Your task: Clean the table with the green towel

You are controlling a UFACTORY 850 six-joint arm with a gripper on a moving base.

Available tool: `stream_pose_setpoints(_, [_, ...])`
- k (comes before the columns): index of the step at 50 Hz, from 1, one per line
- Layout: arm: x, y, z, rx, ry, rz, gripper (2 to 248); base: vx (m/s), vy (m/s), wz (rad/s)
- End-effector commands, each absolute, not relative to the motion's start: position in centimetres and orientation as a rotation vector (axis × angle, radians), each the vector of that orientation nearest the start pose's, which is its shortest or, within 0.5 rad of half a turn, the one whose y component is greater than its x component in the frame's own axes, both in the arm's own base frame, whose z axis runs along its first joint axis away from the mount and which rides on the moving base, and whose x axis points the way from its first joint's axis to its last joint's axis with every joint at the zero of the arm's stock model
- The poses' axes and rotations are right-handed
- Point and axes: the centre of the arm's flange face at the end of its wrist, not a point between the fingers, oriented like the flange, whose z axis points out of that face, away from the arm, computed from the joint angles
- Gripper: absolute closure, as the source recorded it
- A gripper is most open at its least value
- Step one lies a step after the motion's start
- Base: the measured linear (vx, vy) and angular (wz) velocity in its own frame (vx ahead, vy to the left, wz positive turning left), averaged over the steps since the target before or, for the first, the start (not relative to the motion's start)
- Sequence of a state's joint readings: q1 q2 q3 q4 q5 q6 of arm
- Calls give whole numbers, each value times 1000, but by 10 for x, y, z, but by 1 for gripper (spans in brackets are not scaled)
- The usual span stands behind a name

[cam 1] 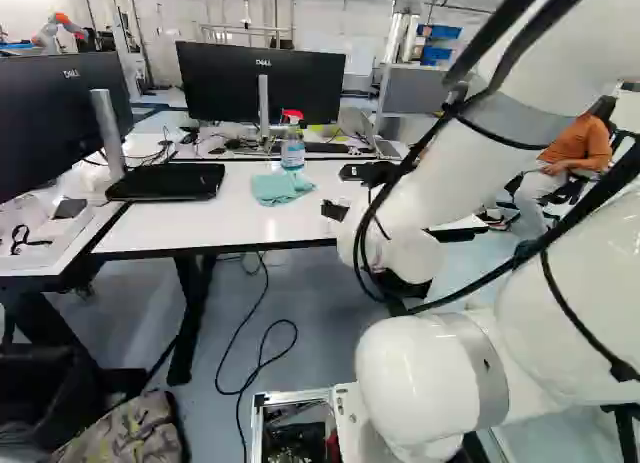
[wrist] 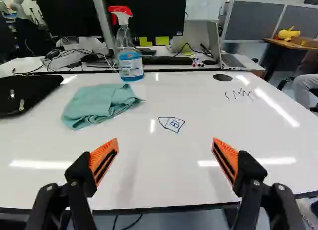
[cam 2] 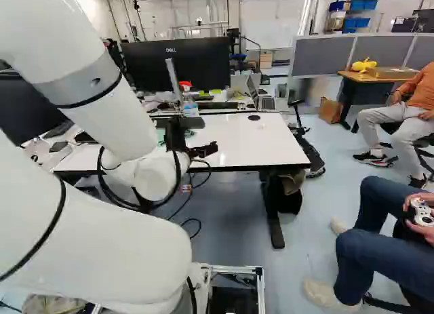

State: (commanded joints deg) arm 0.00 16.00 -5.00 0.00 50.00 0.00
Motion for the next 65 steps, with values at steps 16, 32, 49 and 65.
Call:
stream_pose_setpoints(16, [298, 2, 369, -2565, -9, -1807, 3, 1, 0, 0])
stream_pose_setpoints(32, [324, 5, 372, -2563, -20, -1800, 3, 0, 0, 0])
stream_pose_setpoints(49, [357, 11, 388, -2521, -40, -1842, 3, 0, 0, 0])
stream_pose_setpoints(65, [387, 20, 403, -2501, -65, -1848, 3, 0, 0, 0])
